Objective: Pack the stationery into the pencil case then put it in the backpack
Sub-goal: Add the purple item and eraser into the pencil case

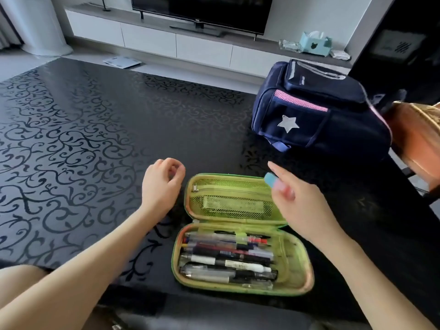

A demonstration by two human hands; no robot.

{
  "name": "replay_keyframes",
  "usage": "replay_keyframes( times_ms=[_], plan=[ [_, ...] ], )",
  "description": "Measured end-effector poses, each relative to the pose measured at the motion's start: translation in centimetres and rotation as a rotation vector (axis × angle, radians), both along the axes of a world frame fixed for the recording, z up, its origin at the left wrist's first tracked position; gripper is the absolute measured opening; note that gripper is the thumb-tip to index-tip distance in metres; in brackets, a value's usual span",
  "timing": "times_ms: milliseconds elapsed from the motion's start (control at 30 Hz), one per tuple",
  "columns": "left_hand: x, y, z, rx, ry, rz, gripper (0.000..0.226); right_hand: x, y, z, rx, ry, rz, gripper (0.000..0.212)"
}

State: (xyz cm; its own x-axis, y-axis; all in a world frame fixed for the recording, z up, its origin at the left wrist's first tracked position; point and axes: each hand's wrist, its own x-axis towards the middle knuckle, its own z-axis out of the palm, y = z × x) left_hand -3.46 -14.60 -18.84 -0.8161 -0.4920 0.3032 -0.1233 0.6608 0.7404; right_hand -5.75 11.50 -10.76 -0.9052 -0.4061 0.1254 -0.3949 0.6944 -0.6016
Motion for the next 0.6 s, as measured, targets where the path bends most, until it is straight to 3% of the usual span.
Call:
replay_keyframes(
  times_ms=[133, 200, 267, 367, 500, 600],
  plan=[
    [5.6, 5.4, 2.3, -0.184, 0.083, -0.291, 0.025, 5.4, 5.0, -2.6, 0.21, 0.087, -0.041, 0.035],
    [8.3, 7.6, 1.9, -0.291, 0.029, -0.457, 0.024, 6.3, 5.6, -4.0, 0.363, 0.211, -0.005, 0.022],
    [10.0, 9.1, 1.1, -0.439, -0.061, -0.567, 0.029, 6.9, 5.8, -5.1, 0.434, 0.275, 0.021, 0.026],
    [10.8, 10.1, 0.7, -0.64, -0.171, -0.583, 0.04, 7.4, 6.4, -5.6, 0.408, 0.287, 0.002, 0.019],
    [10.2, 10.2, 1.4, -0.638, -0.279, -0.558, 0.047, 7.7, 6.3, -5.7, 0.341, 0.341, -0.091, 0.015],
    [10.6, 10.2, 1.3, -0.768, -0.308, -0.558, 0.045, 7.6, 6.0, -6.0, 0.298, 0.354, -0.122, 0.013]
  ],
)
